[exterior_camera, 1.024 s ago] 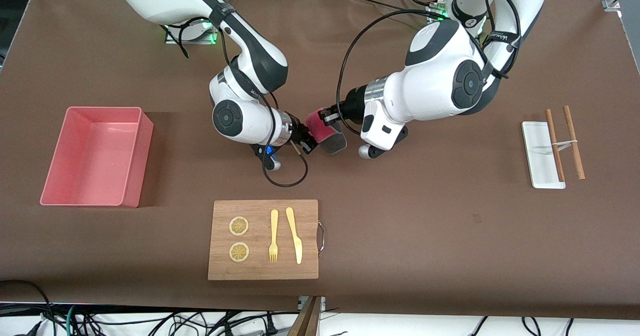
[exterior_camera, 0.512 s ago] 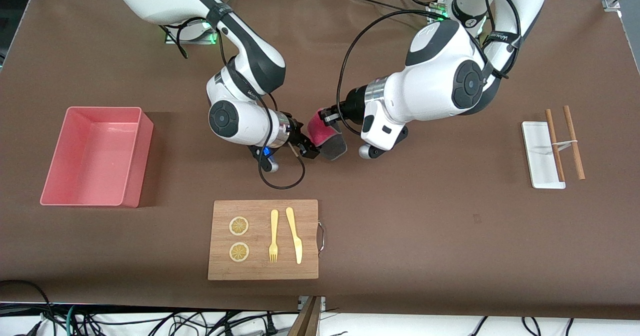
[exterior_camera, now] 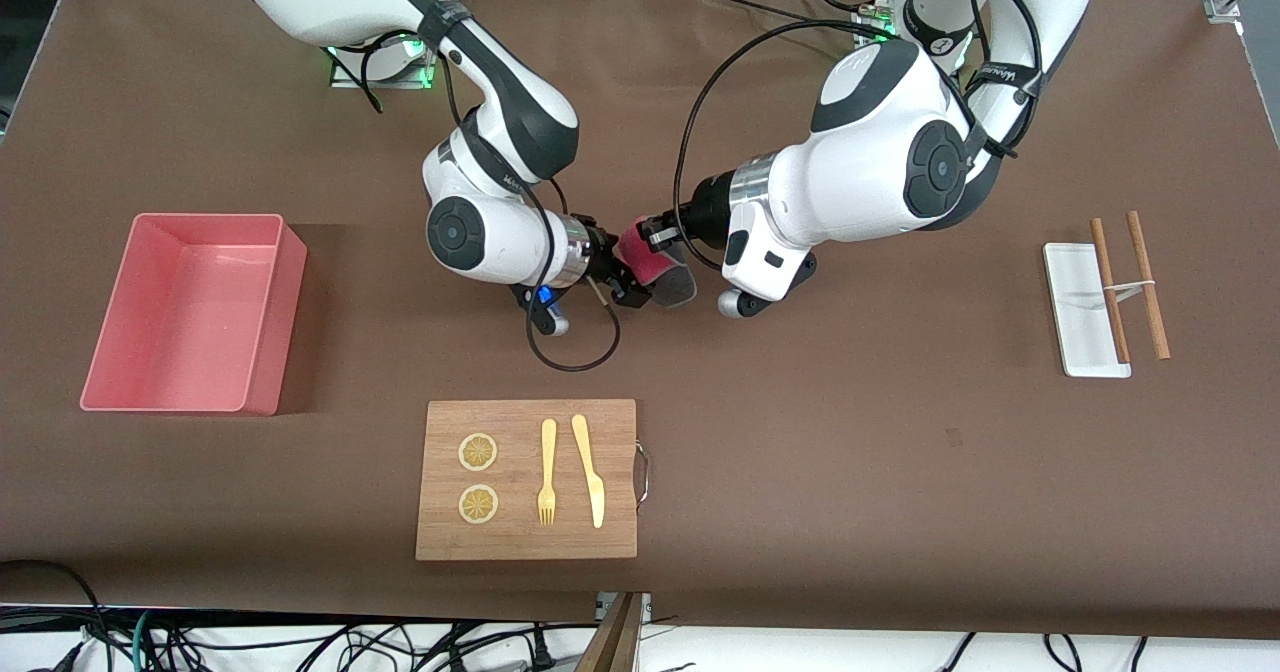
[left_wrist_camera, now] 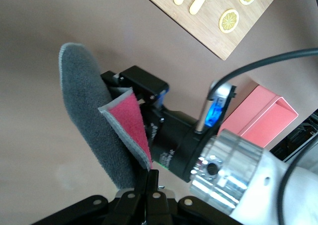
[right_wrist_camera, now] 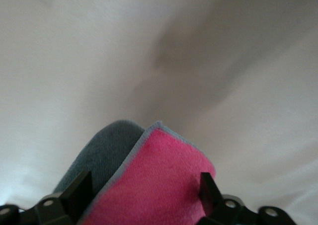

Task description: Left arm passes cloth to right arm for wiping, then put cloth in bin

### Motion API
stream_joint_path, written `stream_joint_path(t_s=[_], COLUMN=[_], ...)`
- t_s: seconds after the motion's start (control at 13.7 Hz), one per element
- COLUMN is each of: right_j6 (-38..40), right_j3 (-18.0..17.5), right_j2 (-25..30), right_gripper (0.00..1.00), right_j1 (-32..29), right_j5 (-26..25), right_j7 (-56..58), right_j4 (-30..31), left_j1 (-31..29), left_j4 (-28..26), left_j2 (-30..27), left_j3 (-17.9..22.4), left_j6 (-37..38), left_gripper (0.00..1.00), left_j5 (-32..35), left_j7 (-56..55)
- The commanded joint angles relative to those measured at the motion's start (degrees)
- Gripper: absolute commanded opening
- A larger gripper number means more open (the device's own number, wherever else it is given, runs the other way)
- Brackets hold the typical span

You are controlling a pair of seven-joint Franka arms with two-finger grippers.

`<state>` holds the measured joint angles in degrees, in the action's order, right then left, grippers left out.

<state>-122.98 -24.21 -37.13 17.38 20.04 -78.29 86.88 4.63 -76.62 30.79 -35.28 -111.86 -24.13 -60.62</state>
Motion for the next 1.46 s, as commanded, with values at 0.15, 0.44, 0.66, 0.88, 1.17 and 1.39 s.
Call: stream_joint_path(t_s=[0.15,0.44,0.66,0.88,1.17,1.39], right_j6=[3.18,4.06,5.03,7.13,8.37,11.43], right_j3=[-0.75,-0.58,-0.23,1.36,1.36,1.36], right_j2=[0.13,0.48,0.75,1.10,1.27,1.27], right_gripper=[0.04,0.00,0.00,0.00,0.00,0.00], right_j1=[-0.94,-1.21,-2.16,-2.52,-3.40,-3.58], right_j5=[0.44,0.35,0.18,0.18,-0.96,-2.11], right_j7=[1.04,2.97,3.15,4.72,4.90,8.14], right_j4=[0.40,0.22,-0.04,-1.27,-1.45,-1.36], left_j1=[0.21,0.29,0.21,0.29,0.29,0.12], left_j4=[0.42,0.42,0.42,0.42,0.42,0.33], left_j2=[0.05,0.05,0.05,-0.12,-0.56,-1.00], left_j3=[0.21,0.30,0.21,0.21,-0.14,-0.23], left_j6=[-0.29,-0.29,-0.29,-0.20,0.32,1.46], left_gripper=[0.00,0.00,0.00,0.00,1.00,1.00], left_j5=[-0.74,-0.74,-0.74,-1.44,-1.09,-0.48], left_j7=[-0.11,-0.02,-0.02,-0.72,-7.22,-8.37])
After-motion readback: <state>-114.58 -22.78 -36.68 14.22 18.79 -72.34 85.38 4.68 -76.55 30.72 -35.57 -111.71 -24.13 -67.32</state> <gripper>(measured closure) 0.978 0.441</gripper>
